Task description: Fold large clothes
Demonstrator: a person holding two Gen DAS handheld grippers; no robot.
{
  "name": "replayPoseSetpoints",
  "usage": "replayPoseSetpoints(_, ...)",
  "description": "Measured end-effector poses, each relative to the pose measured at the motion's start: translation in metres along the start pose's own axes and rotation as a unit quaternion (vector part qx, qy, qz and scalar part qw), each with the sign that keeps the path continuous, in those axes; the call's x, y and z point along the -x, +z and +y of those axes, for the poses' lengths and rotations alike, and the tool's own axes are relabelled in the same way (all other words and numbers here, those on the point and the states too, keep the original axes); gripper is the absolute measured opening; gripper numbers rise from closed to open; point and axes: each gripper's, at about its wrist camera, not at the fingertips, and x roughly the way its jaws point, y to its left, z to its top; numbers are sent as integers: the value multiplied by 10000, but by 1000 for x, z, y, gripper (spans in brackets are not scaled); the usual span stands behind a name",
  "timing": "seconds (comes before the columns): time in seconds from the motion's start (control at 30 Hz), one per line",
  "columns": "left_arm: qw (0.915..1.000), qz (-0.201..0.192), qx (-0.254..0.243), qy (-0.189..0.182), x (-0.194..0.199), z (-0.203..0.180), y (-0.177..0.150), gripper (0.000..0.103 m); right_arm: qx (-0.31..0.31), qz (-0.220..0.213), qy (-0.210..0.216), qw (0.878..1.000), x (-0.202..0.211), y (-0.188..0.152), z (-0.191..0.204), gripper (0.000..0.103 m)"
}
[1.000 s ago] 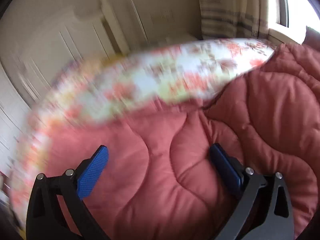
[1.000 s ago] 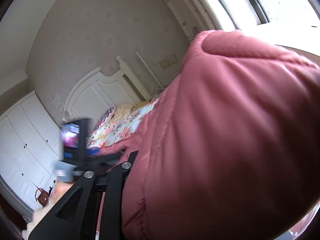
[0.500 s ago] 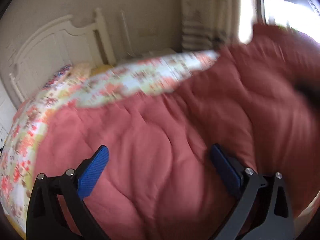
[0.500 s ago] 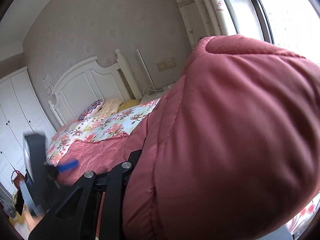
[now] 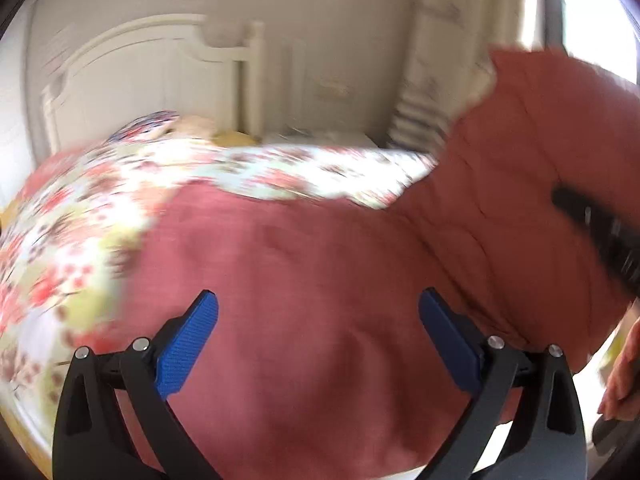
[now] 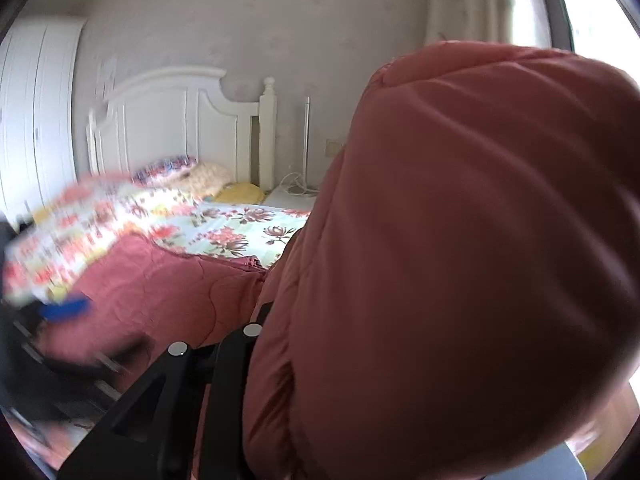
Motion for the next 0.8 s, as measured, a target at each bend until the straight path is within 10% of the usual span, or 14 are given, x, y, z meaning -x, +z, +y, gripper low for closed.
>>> replayPoseSetpoints(0.17,9955,463,826,-28,-12,97,3,100,1380,-290,-409,9892,-7,15,95,34)
replayPoseSetpoints(0.33,9855,323,1654,-181,-3,164,-18,97,3000,-382,-616,9512,-42,-6,199,35)
replayPoseSetpoints(0.4,9818,229,1880,-114,5,183,-22,97,3874,-337,-679,9188,-61,-36,239,37)
replayPoseSetpoints(0.47,9788,219,2033,84,11,202,-25,97,5239,-491,-1060,8437,-87,-93,276,48)
replayPoseSetpoints(0.5,9767,184,2133,129,15,212,-25,97,5413,-730,-1150,8297,-92,-106,280,49)
replayPoseSetpoints(0.8,9912,36,446,-1242,40,114,84,101,5304,-915,-992,8370,-109,-104,265,49)
